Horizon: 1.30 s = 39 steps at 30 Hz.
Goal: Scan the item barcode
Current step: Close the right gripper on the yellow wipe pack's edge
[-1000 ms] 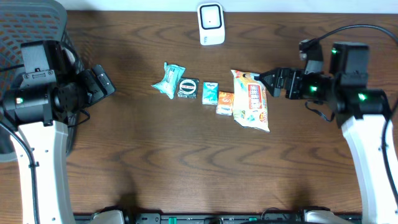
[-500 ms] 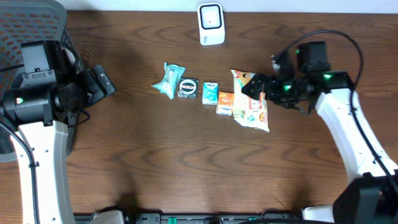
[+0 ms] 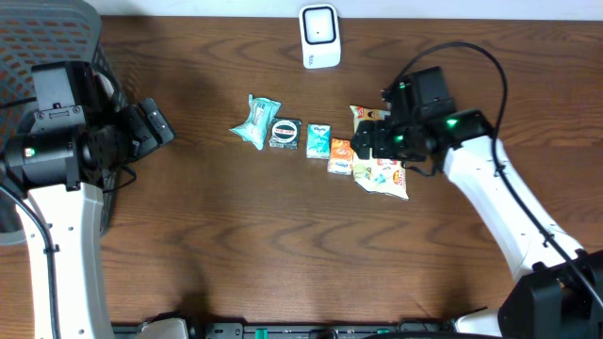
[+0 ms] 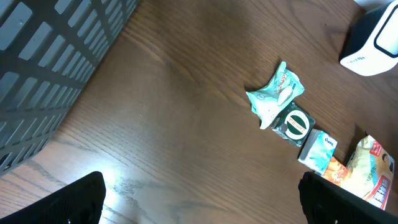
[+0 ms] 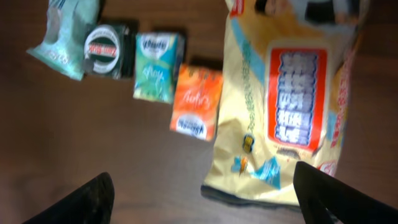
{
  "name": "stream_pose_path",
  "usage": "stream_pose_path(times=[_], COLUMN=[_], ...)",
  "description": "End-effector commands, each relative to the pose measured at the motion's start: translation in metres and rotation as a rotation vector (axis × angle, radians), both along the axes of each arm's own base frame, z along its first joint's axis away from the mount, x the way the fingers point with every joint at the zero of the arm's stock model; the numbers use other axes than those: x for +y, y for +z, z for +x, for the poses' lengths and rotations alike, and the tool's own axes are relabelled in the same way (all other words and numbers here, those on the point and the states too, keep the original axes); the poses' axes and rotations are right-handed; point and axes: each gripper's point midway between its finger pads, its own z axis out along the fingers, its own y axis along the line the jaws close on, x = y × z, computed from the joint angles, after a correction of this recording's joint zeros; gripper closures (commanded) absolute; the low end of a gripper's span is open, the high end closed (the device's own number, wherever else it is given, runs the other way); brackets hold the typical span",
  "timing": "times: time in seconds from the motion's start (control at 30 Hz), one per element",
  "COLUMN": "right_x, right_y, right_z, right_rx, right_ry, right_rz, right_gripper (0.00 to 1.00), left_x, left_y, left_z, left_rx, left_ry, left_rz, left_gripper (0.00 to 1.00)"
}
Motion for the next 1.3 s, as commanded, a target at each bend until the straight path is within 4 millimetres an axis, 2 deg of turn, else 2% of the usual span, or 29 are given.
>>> stream_pose_path(times=[0.0,0.17,0.33,0.5,0.67,0.9,1.13,1.23,1.27], right_x=[-0.008,-0.007,-0.004,-0.011,-0.017,-0.028,-0.016,-0.027,-0.038], right_y=[-0.001,-0.009,-0.032,-0.057,-0.067,-0.079,-0.111,-0.123,-0.125], right_z=[0.012,0.019,0.028,0.048,0.056,0.057,0.053,0.051,0.049], right_rx=[-0.075,-0.114,-0.092,-0.115,-0.129,-0.111,-0.045,-0.027,-0.019], right_ry=[-0.073,-0.085,-0.083,-0.120,-0.142,-0.160,-0.105,-0.104,-0.120], right_rz=[-0.142,-0.237,-0.261,-0.334,-0.380,-0.433,-0.407,-0.477,-0.529], right_gripper=[0.16,0.19,0.18,0.16,0.16,0.16,0.14,0.18,0.20], left_x=[0.001,0.001,0.001,0.001,0.001,0.001,0.001,0.001,0.001], left_y=[0.007,0.007,0.007,0.007,0.007,0.007,0.007,0.007,0.007], left_z=[0.002,0.002,0.002,0.002,0.002,0.002,0.002,0.002,0.002], left_rx=[-0.016,-0.016,-0.016,-0.016,-0.016,-0.016,-0.016,-0.016,-0.016], left_ry=[0.002,0.003,0.003,0.003,0.003,0.002,0.003,0.003,0.003], left_rz=[-0.002,-0.003,-0.003,-0.003,-0.003,-0.002,-0.003,-0.003,-0.003], left_gripper=[0.03,0.02,0.02,0.03,0.02,0.02,0.02,0.02,0.02])
